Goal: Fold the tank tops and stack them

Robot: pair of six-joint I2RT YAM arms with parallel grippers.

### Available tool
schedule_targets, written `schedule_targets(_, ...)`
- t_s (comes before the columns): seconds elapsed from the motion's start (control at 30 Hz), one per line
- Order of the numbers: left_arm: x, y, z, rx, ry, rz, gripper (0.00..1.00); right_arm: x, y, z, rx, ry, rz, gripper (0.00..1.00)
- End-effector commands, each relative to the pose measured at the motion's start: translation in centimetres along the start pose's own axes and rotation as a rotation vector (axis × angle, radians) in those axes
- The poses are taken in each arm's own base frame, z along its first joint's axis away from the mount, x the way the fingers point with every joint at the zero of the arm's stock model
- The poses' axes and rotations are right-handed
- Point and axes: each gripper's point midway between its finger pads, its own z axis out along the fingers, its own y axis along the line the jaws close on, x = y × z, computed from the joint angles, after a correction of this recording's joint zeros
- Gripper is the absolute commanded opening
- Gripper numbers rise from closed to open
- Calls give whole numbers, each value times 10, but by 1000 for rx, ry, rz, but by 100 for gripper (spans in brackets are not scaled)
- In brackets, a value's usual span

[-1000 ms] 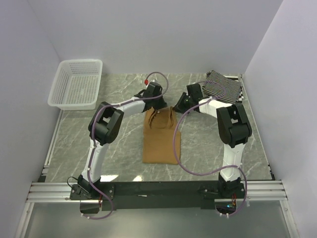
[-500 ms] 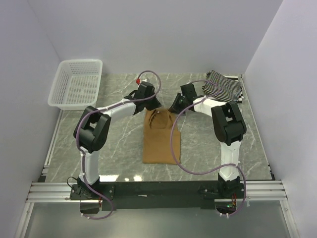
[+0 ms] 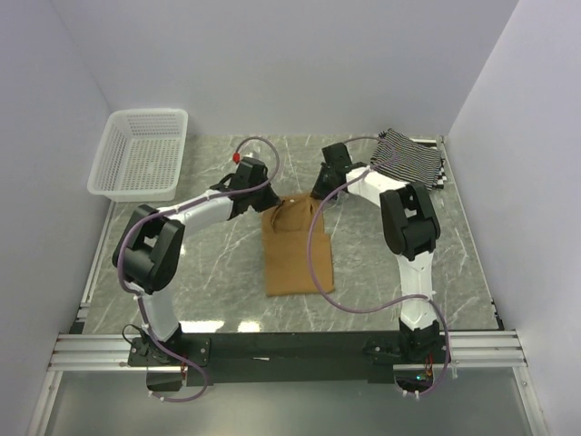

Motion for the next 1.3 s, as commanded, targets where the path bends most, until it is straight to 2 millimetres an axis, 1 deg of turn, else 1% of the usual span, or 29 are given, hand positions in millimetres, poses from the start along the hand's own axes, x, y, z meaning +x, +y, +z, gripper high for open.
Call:
schedule_targets(0.0,-20,-14,-20,40,-49,7,0,-10,-33,9,189,-27,-31,26)
schedule_targets(0.13,-22,-21,-30,64,-41,25,1,-20,-32,19,226,-29,-46,26)
schedule_targets(0.27,-26,-36,-43,111,-32,65,9,-30,-3,16,99,-44,-83,31)
schedule_targets(0.3,-26,-37,-46,118,-29,70,11,-35,3,9,76,-57,-96,37)
schedule_targets(0.37,-21,-38,-53,130,-11,70,15,-37,15,0,24,-59,-116,40)
schedule_targets(0.4,-19,-36,-56,125,-7,66,16,-44,27,-14,-16,-74,-126,44)
schedule_targets(0.43,-11,-27,-57,105,6,57,18,-46,30,-21,-26,-80,-139,45)
schedule_targets(0.47,-12,-25,-67,81,-23,30,20,-46,32,-29,-33,-82,-142,46)
schedule_targets(0.5,-10,-16,-71,44,-43,12,22,-47,34,-36,-38,-84,-146,47)
schedule_targets(0.53,2,1,-73,-7,-37,-5,24,-55,40,-56,-49,-114,-150,47)
schedule_targets(0.57,0,7,-85,-45,-84,-46,27,-46,30,-62,-16,-98,-143,47)
schedule_targets(0.6,5,12,-90,-58,-93,-60,28,-53,35,-88,-30,-142,-135,47)
schedule_targets(0.63,21,31,-92,-93,-78,-71,29,-52,32,-99,-22,-167,-127,48)
schedule_targets(0.67,25,26,-103,-70,-97,-101,31,-36,15,-100,6,-144,-120,48)
schedule_targets(0.7,30,28,-107,-56,-104,-106,32,-38,16,-124,-3,-182,-105,48)
schedule_targets(0.73,47,42,-106,-75,-81,-108,32,-30,8,-130,17,-186,-99,48)
schedule_targets(0.77,58,38,-113,-55,-71,-111,32,-7,-11,-128,38,-146,-93,48)
schedule_targets(0.8,65,41,-114,-60,-68,-105,32,0,-11,-143,16,-159,-92,48)
schedule_targets(0.83,81,52,-113,-82,-44,-95,32,12,-19,-147,24,-145,-84,48)
schedule_targets(0.87,94,47,-117,-65,-27,-89,34,41,-40,-140,53,-102,-89,48)
schedule_targets(0.9,100,50,-118,-70,-30,-86,34,49,-41,-151,39,-120,-91,48)
schedule_targets(0.93,113,58,-118,-79,-13,-80,35,60,-52,-151,59,-119,-88,48)
schedule_targets(0.97,124,53,-123,-52,-1,-84,36,89,-72,-147,91,-81,-99,48)
schedule_targets(1.03,139,64,-123,-59,1,-92,37,109,-78,-156,52,-90,-69,48)
schedule_targets(1.07,147,60,-126,-38,10,-100,39,133,-95,-151,51,-63,-63,48)
schedule_targets(1.13,158,69,-126,-37,24,-103,41,148,-93,-160,-12,-69,-23,47)
schedule_targets(1.17,159,61,-127,2,22,-108,41,162,-101,-158,-24,-56,-20,47)
schedule_targets(1.2,160,59,-127,19,23,-111,41,169,-96,-163,-55,-62,-11,47)
schedule_targets(1.27,164,59,-127,32,26,-111,41,181,-102,-162,-50,-56,-16,47)
